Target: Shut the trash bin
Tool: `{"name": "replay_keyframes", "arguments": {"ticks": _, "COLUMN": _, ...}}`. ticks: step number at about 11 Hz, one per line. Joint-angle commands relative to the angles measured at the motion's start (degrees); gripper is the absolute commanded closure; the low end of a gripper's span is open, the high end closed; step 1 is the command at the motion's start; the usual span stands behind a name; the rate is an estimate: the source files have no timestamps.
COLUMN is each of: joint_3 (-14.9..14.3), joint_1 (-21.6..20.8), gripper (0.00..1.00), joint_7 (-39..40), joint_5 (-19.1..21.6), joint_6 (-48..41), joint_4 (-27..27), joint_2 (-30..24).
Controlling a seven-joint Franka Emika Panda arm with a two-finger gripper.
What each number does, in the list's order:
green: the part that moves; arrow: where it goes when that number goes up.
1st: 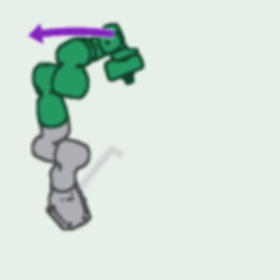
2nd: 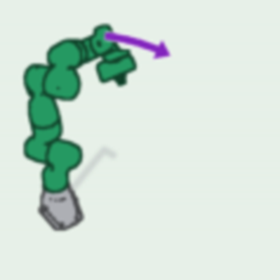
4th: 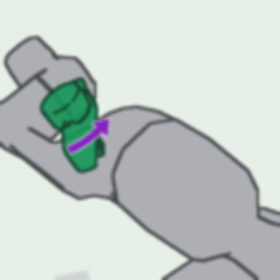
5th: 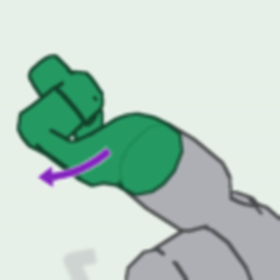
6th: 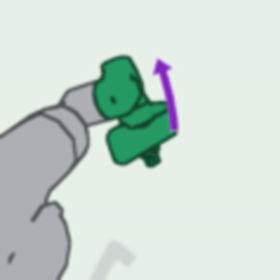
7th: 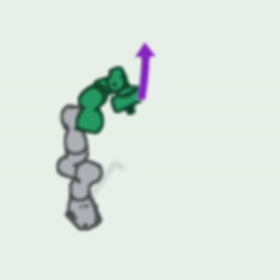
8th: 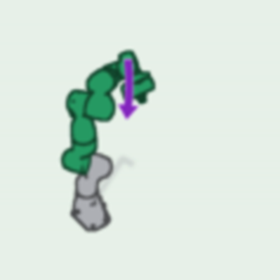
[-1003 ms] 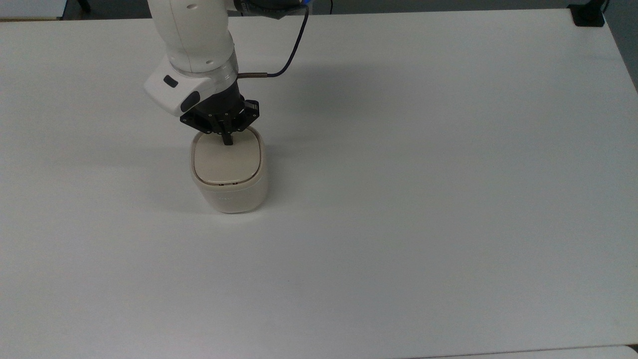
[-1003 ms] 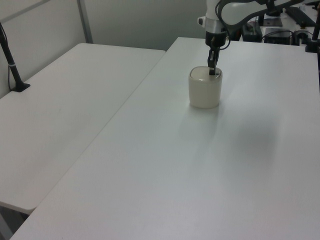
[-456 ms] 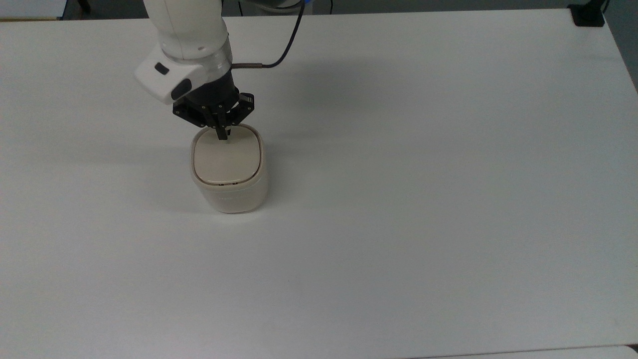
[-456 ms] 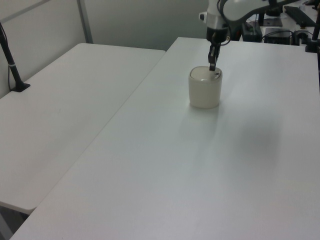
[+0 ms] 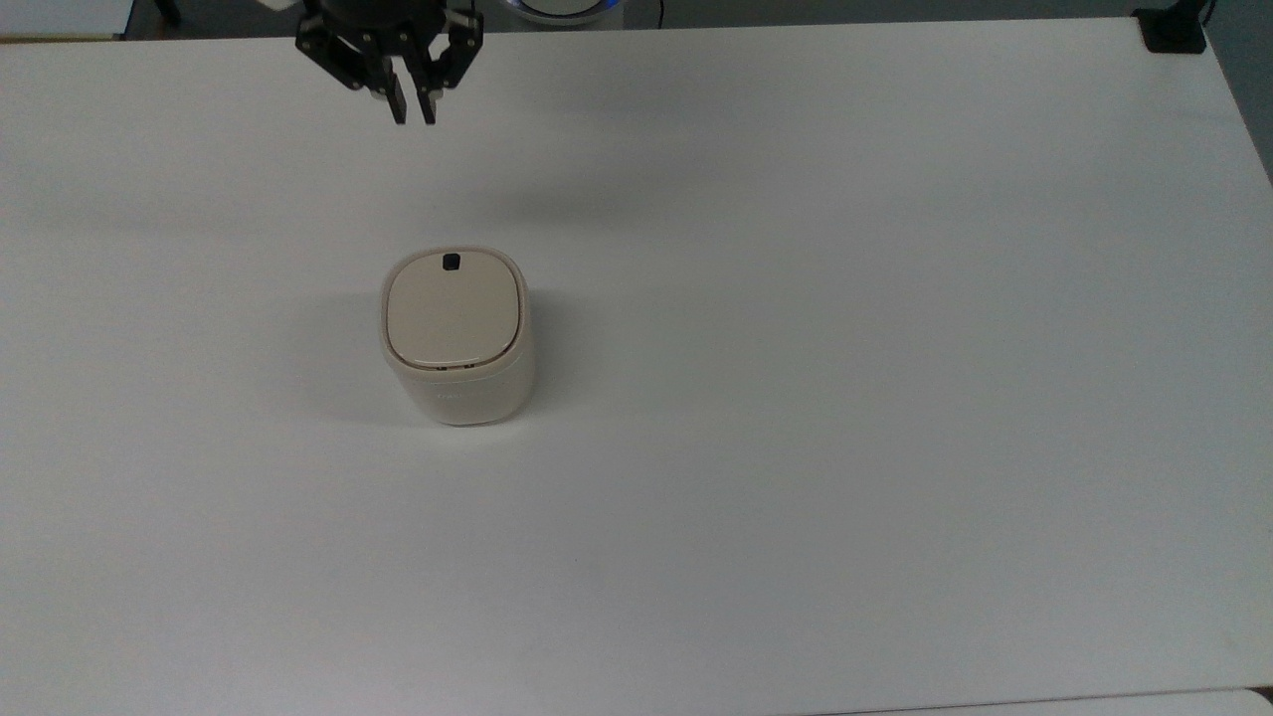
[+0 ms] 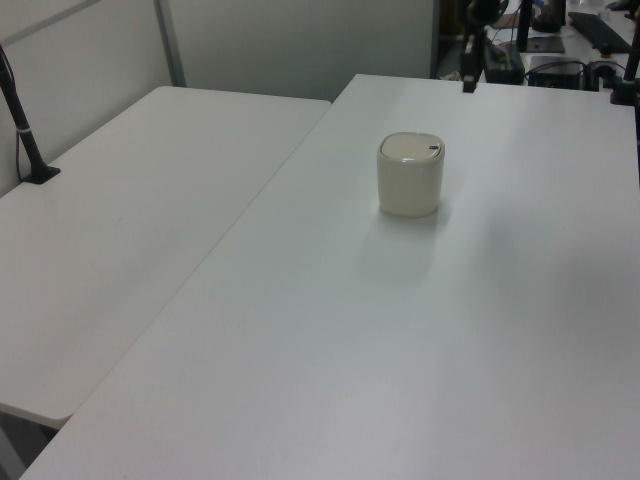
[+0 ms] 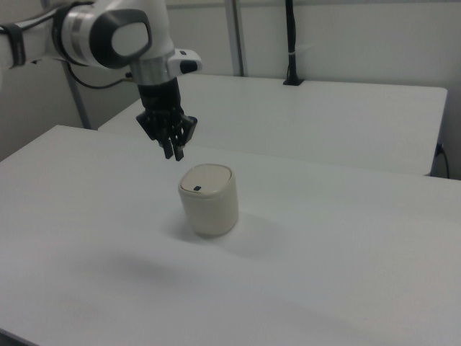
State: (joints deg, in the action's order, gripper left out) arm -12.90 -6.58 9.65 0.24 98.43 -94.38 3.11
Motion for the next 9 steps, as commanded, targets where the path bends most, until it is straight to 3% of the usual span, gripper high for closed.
{"name": "replay_keyframes", "arguments": {"ticks": 1, "joint_3": -0.1, "joint_1": -0.6, "gripper": 0.0, "joint_7": -2.7, "joint_5": -3.8, "joint_6": -5.1, "joint_4": -2.4, "joint_2": -5.7}}
{"name": "replay_keyframes", "arguments": {"ticks": 4, "joint_3": -0.1, "joint_1": -0.6, "gripper": 0.0, "joint_7": -2.3, "joint_5": -8.0, "joint_6": -7.6, "joint_4": -2.3, "joint_2": -6.5}}
{"name": "replay_keyframes", "arguments": {"ticks": 9, "joint_3": -0.3, "joint_1": 0.0, "gripper": 0.0, "joint_7": -2.5, "joint_5": -6.9, "joint_6": -7.3, "joint_4": -0.3, "joint_2": -5.0}}
